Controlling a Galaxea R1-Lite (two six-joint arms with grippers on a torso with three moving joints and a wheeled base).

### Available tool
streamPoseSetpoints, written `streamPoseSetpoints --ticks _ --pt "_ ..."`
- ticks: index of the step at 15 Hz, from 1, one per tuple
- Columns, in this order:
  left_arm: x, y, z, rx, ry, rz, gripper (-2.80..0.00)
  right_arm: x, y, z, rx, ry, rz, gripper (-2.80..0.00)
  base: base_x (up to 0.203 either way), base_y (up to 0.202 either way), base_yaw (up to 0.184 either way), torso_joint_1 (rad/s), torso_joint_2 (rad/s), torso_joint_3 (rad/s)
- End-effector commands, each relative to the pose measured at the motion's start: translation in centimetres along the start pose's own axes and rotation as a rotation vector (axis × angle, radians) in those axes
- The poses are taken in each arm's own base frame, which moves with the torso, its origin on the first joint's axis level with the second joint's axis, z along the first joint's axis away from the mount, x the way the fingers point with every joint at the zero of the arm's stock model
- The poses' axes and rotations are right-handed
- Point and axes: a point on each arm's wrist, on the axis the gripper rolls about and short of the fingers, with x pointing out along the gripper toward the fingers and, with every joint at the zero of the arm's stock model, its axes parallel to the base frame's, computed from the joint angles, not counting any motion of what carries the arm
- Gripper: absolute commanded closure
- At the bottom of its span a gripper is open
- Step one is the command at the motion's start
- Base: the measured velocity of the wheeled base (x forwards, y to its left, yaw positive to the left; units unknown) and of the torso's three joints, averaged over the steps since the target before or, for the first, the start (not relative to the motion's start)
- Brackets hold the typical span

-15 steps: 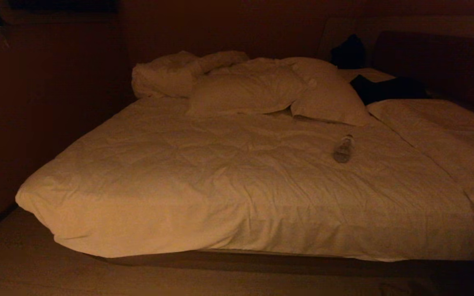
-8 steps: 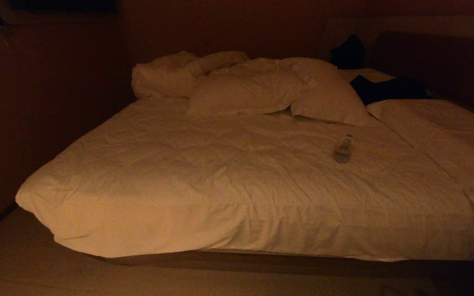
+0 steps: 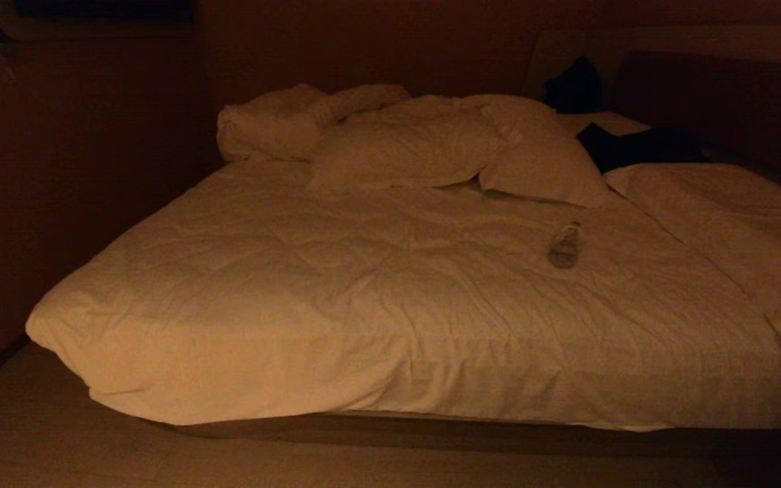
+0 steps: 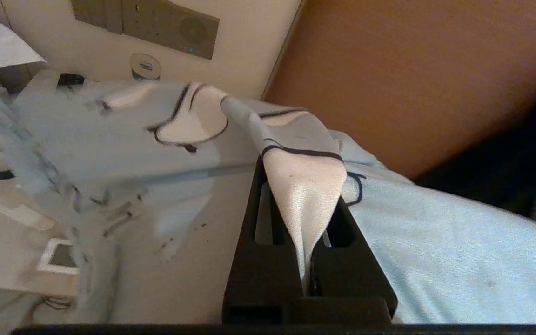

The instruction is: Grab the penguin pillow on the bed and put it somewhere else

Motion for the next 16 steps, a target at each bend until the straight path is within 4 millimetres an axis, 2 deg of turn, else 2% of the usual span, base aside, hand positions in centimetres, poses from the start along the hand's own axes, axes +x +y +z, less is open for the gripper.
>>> streamPoseSetpoints --ticks 1,3,8,16 --pt "0.0 0.0 0.0 0.000 0.000 0.001 0.00 2.1 -0.9 -0.3 -0.003 -0.074 0.313 0.00 0.000 0.000 0.000 0.000 0.00 0.000" --pt "0.0 0.0 0.0 0.000 0.000 0.000 0.00 2.6 -2.9 0.2 -0.009 -0.093 0.278 0.00 0.000 0.000 0.000 0.000 0.00 0.000" --pt "0.0 0.0 0.0 -0.001 -0.001 0.001 0.00 3.5 -6.2 -1.3 -0.059 -0.052 0.184 0.00 0.000 0.000 0.000 0.000 0.00 0.000" --pt "0.0 0.0 0.0 0.000 0.000 0.001 0.00 4.9 -11.1 -2.3 -0.105 -0.014 0.041 0.00 0.000 0.000 0.000 0.000 0.00 0.000"
